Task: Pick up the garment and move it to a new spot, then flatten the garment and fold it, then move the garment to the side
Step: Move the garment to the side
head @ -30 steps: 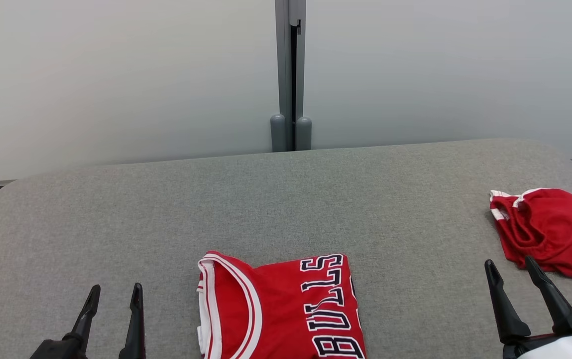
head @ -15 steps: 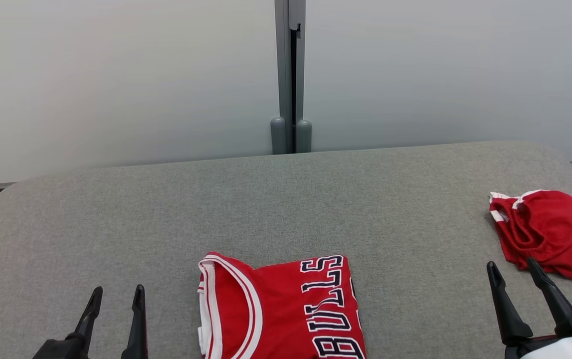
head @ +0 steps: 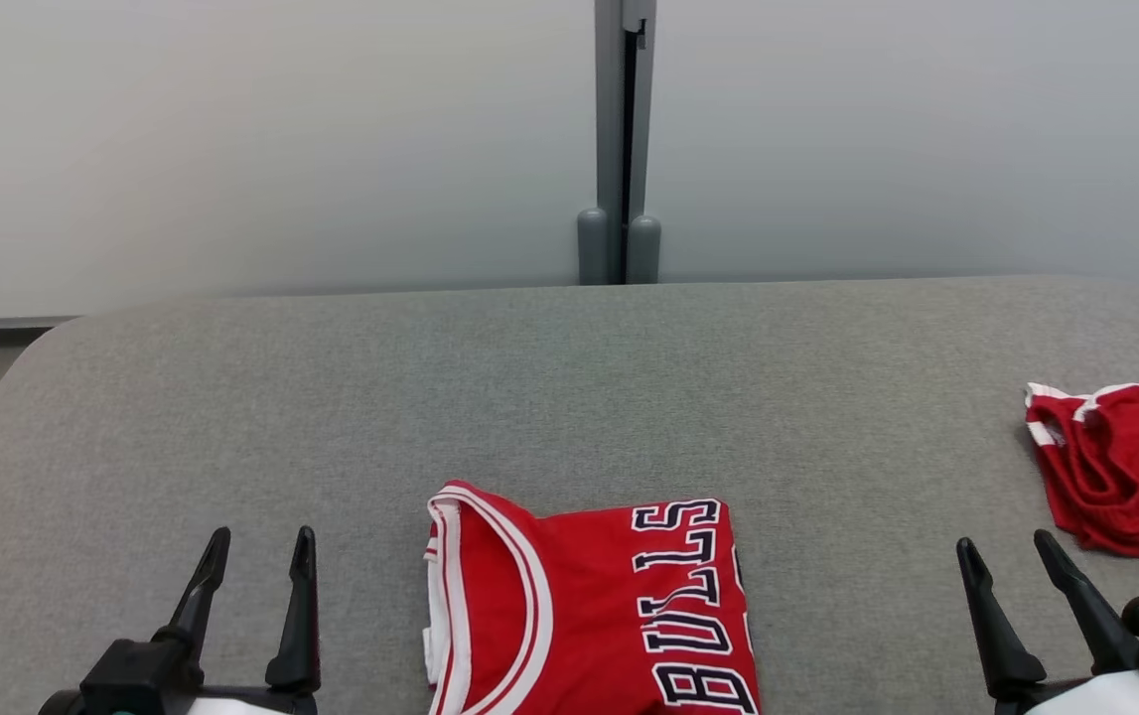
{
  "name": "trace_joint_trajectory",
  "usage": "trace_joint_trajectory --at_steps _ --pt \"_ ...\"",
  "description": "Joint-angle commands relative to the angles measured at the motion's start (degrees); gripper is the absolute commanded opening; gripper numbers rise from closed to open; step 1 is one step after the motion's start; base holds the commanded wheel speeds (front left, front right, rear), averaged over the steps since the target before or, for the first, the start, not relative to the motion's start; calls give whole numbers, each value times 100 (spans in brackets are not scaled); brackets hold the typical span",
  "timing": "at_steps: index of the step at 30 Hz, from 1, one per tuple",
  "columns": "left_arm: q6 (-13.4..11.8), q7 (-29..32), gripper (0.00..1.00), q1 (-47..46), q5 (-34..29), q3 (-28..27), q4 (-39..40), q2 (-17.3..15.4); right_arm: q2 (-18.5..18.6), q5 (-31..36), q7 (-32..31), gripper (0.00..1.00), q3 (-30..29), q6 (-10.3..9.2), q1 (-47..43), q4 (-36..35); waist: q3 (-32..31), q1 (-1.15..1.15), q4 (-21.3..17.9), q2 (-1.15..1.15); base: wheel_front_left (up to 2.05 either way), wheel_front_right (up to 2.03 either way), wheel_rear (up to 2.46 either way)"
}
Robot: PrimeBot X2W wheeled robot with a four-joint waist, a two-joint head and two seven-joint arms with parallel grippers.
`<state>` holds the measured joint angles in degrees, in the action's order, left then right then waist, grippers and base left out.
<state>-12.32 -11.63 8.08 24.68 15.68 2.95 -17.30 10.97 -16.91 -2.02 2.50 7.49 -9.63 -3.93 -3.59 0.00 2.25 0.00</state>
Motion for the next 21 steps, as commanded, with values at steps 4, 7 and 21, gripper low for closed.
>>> trace_joint_trajectory --at_steps 4,7,21 --pt "88 -43 100 -442 -90 96 97 66 -36 -137 21 100 313 0 255 555 438 0 526 0 0 0 0" --pt "175 -106 100 -748 -108 151 97 140 -162 -231 48 100 584 0 522 1012 765 0 806 0 0 0 0" --pt "482 -336 100 -1431 -167 136 -299 450 -347 -427 -139 0 1449 0 1318 2830 1352 0 1273 0 0 0 0"
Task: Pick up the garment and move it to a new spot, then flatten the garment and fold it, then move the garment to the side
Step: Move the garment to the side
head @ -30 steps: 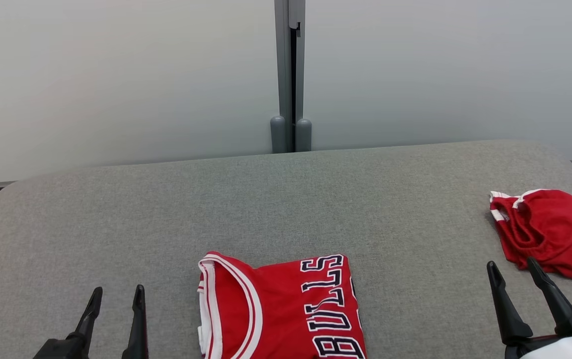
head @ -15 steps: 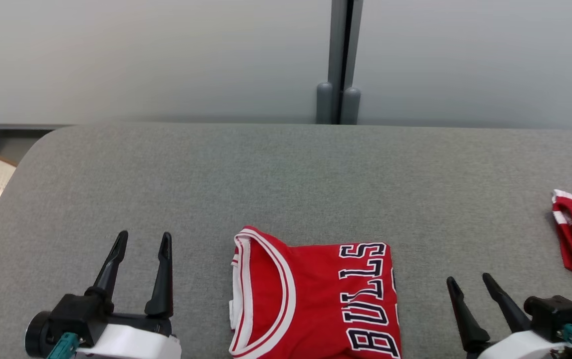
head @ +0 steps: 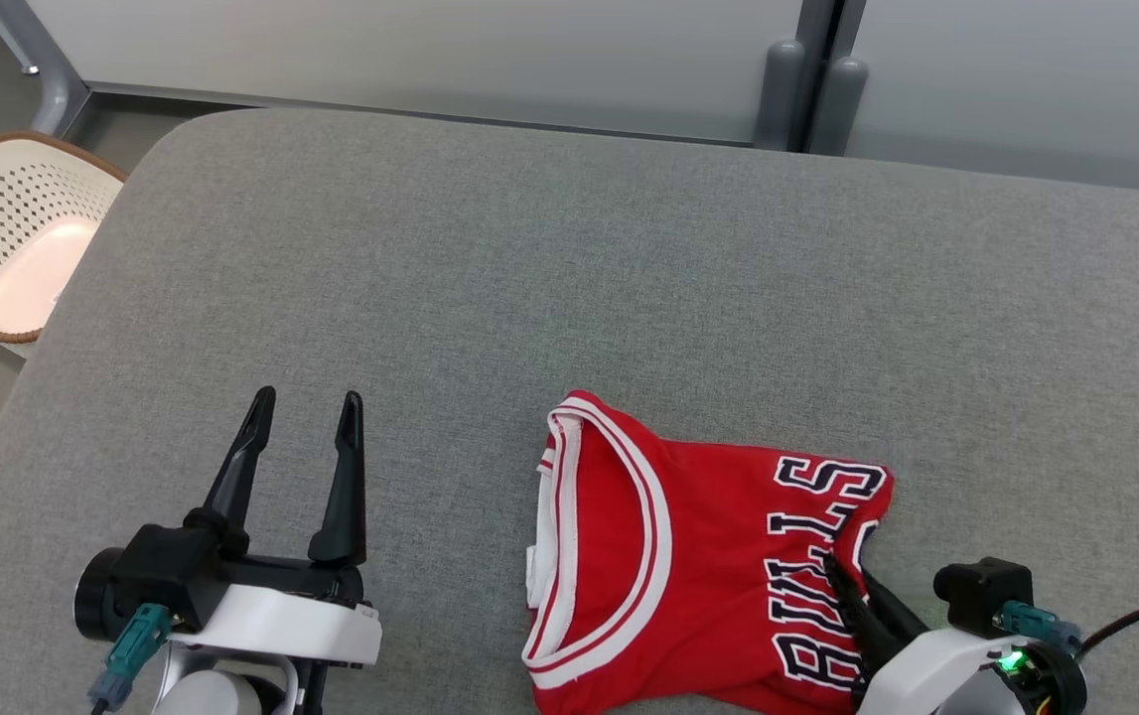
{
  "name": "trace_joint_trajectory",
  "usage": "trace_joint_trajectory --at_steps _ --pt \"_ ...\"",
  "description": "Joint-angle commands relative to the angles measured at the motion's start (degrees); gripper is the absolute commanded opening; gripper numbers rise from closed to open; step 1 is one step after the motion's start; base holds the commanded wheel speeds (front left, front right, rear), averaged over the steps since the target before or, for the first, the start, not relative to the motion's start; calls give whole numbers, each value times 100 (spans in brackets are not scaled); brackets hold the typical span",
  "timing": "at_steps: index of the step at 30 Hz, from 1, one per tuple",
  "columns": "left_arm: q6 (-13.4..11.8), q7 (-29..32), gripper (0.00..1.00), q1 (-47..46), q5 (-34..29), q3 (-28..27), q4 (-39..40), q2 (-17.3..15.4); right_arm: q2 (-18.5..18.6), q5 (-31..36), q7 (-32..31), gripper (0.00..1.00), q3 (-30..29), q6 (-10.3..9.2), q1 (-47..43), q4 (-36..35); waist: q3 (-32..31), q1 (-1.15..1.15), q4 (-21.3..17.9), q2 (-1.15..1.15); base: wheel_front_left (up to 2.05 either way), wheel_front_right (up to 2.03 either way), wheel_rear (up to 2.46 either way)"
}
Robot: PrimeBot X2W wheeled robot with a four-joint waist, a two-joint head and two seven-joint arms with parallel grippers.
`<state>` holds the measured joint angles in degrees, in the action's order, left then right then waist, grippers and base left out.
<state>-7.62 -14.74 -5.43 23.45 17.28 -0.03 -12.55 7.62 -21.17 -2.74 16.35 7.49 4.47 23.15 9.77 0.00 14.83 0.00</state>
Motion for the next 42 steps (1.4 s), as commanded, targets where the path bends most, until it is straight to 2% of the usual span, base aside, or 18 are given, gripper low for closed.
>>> trace_joint_trajectory --at_steps 1,4,8,16,20,23,27,31,33,36,37,38,40,42 --pt "37 -34 100 -104 -55 -39 -11 -22 17 -10 -40 0 70 -1 -76 124 21 0 -4 0 0 0 0" --pt "67 -40 100 -117 -90 -90 -55 -6 132 63 87 0 67 -7 6 -3 12 0 -123 0 0 0 0" --pt "105 -44 100 -79 -172 -163 -30 -47 318 167 201 0 45 -7 29 -328 8 0 -473 0 0 0 0" --pt "225 -47 100 -129 -322 -243 164 -161 760 274 114 0 -211 -6 -111 -1012 159 0 -1782 0 0 0 0" --pt "303 -47 100 -328 -382 -228 230 -213 829 223 109 0 -441 -6 -51 -1273 373 0 -2387 0 0 0 0" --pt "368 -14 100 -556 -464 -152 265 -255 871 237 180 0 -662 -6 182 -1370 599 0 -2657 0 0 0 0" --pt "504 79 100 -993 -569 -37 283 -309 854 277 316 0 -861 -1 679 -1301 1005 0 -2757 0 0 0 0" --pt "600 146 100 -1372 -637 37 360 -345 1009 256 446 0 -1256 -5 1461 -986 1407 0 -2751 0 0 0 0" --pt "676 155 100 -1537 -644 116 351 -338 1228 194 614 0 -1718 -5 1943 -643 1636 0 -2647 0 0 0 0" --pt "748 115 100 -1728 -686 209 339 -279 1563 213 703 0 -2310 -6 2165 -334 1839 0 -2433 0 0 0 0" --pt "748 115 100 -1728 -686 209 339 -279 1563 213 703 0 -2310 -6 2165 -334 1839 0 -2433 0 0 0 0" --pt "777 107 100 -1775 -704 260 311 -252 1723 208 790 0 -2720 -5 2233 -153 1953 0 -2356 0 0 0 0" --pt "806 79 100 -1845 -716 291 300 -232 1828 178 759 0 -3060 -5 2232 92 2068 0 -2291 0 0 0 0" --pt "809 70 100 -1884 -721 299 299 -226 1805 125 755 0 -3145 -5 2267 165 2119 0 -2272 0 0 0 0"
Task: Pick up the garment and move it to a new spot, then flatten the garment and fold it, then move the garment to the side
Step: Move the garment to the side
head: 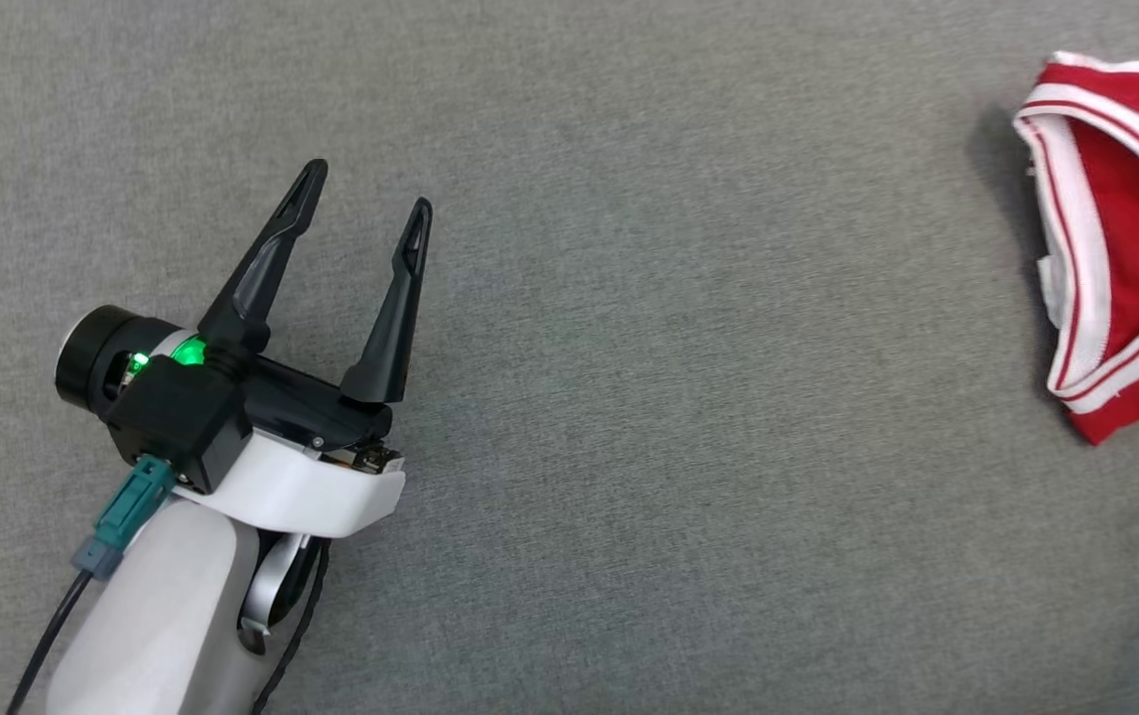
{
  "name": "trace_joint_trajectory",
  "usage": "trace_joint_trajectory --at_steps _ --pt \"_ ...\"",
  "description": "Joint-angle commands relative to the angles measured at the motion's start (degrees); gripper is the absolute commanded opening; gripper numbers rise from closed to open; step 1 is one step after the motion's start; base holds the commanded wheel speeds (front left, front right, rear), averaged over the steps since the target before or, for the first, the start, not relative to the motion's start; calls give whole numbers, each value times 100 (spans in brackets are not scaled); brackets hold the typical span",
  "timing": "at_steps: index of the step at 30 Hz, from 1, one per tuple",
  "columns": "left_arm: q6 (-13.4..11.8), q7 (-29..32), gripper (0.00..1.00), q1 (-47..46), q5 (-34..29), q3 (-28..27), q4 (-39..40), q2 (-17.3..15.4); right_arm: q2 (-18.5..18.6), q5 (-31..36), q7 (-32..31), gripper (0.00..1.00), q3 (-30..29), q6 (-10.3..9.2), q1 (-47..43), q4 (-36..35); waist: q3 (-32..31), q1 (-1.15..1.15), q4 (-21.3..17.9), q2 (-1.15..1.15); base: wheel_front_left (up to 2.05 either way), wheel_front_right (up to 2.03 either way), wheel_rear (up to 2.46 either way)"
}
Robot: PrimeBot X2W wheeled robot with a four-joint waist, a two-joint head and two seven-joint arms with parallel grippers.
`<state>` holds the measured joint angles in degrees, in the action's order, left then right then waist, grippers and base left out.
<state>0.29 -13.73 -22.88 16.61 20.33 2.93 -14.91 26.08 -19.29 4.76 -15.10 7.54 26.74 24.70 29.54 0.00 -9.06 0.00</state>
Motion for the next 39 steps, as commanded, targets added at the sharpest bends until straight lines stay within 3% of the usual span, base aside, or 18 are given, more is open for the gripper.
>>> trace_joint_trajectory --at_steps 1,4,13,20,31,39 --pt "20 -37 100 -164 -43 -15 2 -5 -41 -65 -48 4 -87 -10 87 129 190 0 122 0 0 0 0" --pt "21 -51 100 -211 -71 -14 -25 -13 -5 8 -90 100 -259 -11 218 499 294 0 140 0 0 0 0" --pt "16 -109 100 -18 -15 22 -256 46 -211 381 744 100 -266 -11 -114 604 -128 0 83 0 0 0 0" --pt "-195 -138 100 636 230 -252 -421 144 -789 561 951 100 334 -11 -1027 -565 -933 0 1 0 0 0 0" --pt "-472 -148 100 1752 429 -737 -391 344 -1567 663 386 100 1033 -11 -2421 -2487 -1986 0 416 0 0 0 0" --pt "-573 -148 100 2409 554 -1056 -560 343 -1773 632 -127 100 1233 -10 -3256 -3098 -2649 0 1007 0 0 0 0"
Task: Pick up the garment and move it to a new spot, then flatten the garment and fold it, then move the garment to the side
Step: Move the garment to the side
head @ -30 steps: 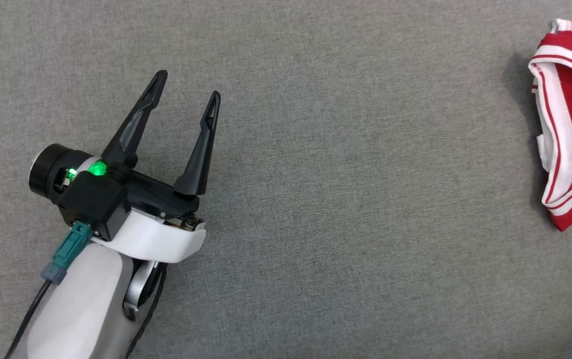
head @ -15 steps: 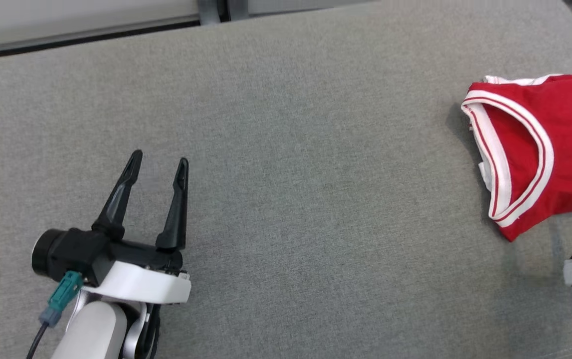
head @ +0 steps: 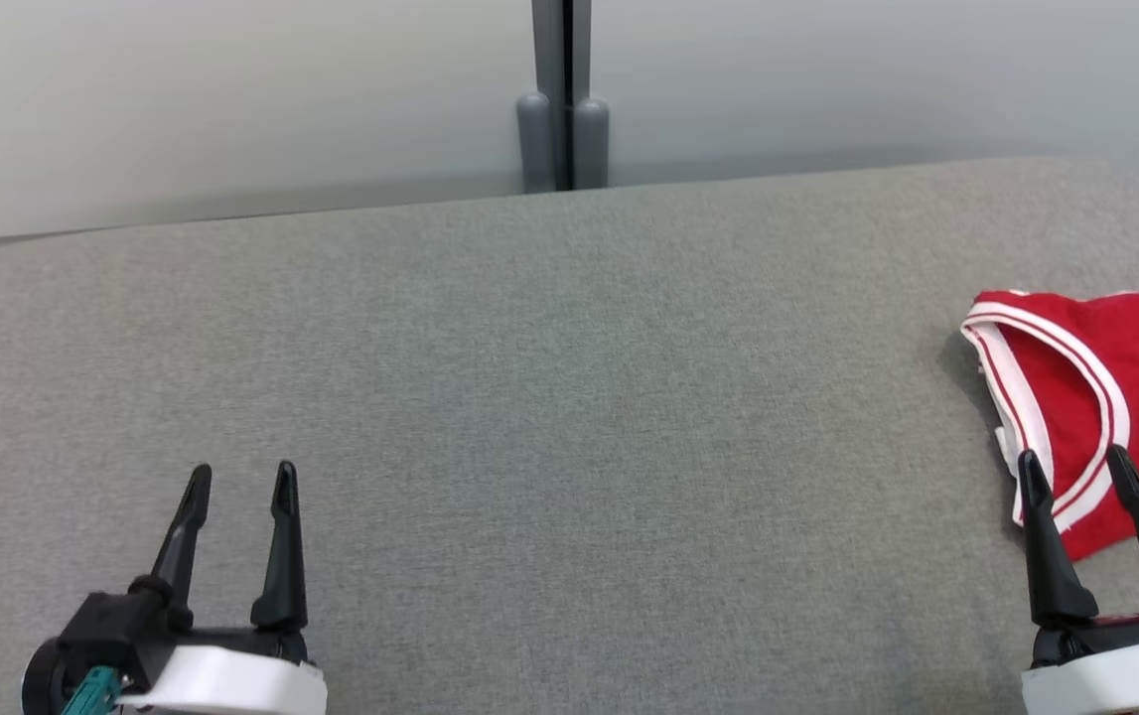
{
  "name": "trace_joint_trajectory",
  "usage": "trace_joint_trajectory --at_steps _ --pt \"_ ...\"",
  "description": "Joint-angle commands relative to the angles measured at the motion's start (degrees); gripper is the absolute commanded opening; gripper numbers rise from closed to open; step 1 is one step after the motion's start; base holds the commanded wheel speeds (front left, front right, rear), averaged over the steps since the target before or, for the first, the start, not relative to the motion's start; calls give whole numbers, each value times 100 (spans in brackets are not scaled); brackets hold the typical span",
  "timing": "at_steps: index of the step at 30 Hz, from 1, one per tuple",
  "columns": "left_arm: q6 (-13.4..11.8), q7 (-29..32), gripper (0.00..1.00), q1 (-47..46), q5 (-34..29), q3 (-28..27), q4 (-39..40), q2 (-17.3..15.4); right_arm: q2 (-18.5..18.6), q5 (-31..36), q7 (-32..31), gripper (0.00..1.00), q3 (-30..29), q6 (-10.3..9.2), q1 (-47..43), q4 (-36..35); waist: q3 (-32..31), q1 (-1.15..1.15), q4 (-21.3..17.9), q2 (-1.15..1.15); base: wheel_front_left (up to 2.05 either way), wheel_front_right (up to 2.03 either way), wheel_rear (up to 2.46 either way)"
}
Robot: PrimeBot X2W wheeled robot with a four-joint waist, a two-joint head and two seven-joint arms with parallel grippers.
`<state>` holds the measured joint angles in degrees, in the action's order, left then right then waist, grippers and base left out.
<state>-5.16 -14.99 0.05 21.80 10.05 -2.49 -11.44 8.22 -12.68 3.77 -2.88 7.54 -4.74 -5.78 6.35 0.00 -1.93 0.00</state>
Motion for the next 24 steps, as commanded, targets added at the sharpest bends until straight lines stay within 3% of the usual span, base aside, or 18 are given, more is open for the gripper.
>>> trace_joint_trajectory --at_steps 1,9,24 --pt "-51 -22 100 209 31 -42 -46 -31 21 -31 -97 100 39 -10 -167 -87 -408 0 340 0 0 0 0" --pt "-156 62 100 806 88 -58 78 -103 -45 -83 -339 100 76 -10 -649 -275 -848 0 549 0 0 0 0" --pt "-277 374 100 1273 76 72 386 -192 -111 -133 -373 100 65 -10 -1104 -368 -1195 0 475 0 0 0 0"
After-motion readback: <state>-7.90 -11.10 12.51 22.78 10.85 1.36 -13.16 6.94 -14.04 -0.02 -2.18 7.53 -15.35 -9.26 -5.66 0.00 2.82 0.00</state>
